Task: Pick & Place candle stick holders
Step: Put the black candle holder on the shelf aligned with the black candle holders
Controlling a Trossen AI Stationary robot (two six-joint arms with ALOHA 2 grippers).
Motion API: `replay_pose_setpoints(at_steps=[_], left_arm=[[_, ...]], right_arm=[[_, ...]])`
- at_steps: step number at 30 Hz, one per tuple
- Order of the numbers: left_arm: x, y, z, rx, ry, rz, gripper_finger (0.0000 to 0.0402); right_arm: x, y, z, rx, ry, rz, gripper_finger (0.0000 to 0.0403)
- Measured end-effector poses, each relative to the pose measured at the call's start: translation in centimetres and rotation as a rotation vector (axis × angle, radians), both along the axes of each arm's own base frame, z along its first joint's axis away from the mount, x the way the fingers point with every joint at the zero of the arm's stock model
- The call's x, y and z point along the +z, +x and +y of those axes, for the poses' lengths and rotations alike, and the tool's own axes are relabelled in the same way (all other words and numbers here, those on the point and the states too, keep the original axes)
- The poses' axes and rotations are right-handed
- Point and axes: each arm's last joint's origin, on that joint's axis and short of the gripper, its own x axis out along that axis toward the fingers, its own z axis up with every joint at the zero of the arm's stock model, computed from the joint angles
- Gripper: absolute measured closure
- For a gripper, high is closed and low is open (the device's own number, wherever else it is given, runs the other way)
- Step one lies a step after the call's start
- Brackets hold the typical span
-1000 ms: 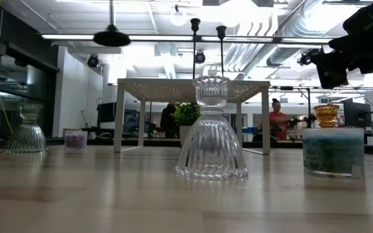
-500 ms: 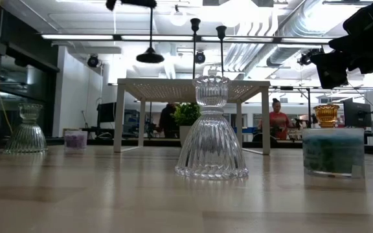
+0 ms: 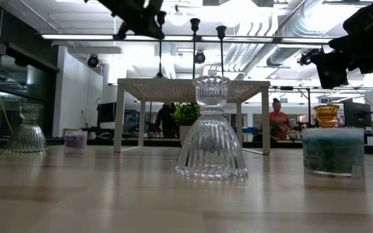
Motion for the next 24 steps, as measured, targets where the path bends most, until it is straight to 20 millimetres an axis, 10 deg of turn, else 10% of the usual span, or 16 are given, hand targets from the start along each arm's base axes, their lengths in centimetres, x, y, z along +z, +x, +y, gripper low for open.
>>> replay_pose_setpoints(at_steps=[24], left_arm=[[-1.3,0.4,2.3,0.082,-0.028,0.015,0.0396]], right_arm=[[0.0,0.0,0.0,0.0,0.0,-0.001,0.0212]])
